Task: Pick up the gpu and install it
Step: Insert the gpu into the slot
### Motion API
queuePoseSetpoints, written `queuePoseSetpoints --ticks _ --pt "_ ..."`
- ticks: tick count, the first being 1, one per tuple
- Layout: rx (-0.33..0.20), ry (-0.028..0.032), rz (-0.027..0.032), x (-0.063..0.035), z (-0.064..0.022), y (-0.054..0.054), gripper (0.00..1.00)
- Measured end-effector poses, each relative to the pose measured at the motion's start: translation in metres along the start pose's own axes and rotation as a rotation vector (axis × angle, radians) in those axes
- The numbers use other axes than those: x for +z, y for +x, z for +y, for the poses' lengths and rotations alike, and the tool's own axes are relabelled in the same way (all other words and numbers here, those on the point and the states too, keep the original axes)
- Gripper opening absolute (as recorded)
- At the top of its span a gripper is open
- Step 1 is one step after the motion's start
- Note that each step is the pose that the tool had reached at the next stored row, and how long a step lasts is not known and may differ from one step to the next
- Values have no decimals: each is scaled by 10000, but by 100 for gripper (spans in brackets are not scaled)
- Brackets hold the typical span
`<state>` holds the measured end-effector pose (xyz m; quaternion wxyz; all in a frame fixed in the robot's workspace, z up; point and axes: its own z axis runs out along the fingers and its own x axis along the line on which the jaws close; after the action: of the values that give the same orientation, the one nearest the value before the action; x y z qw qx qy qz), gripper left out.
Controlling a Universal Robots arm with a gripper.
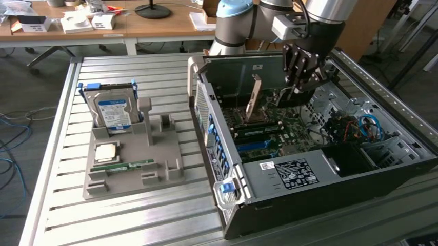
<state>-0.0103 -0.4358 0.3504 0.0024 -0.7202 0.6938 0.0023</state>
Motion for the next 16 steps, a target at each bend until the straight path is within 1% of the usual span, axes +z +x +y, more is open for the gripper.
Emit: queuePoseSetpoints --ticks 3,8,12,16 --pt "-1 3 0 47 10 0 26" --pt "-1 2 2 54 11 0 26" --pt "-1 10 0 105 13 3 26" --pt "-1 9 1 108 13 3 26"
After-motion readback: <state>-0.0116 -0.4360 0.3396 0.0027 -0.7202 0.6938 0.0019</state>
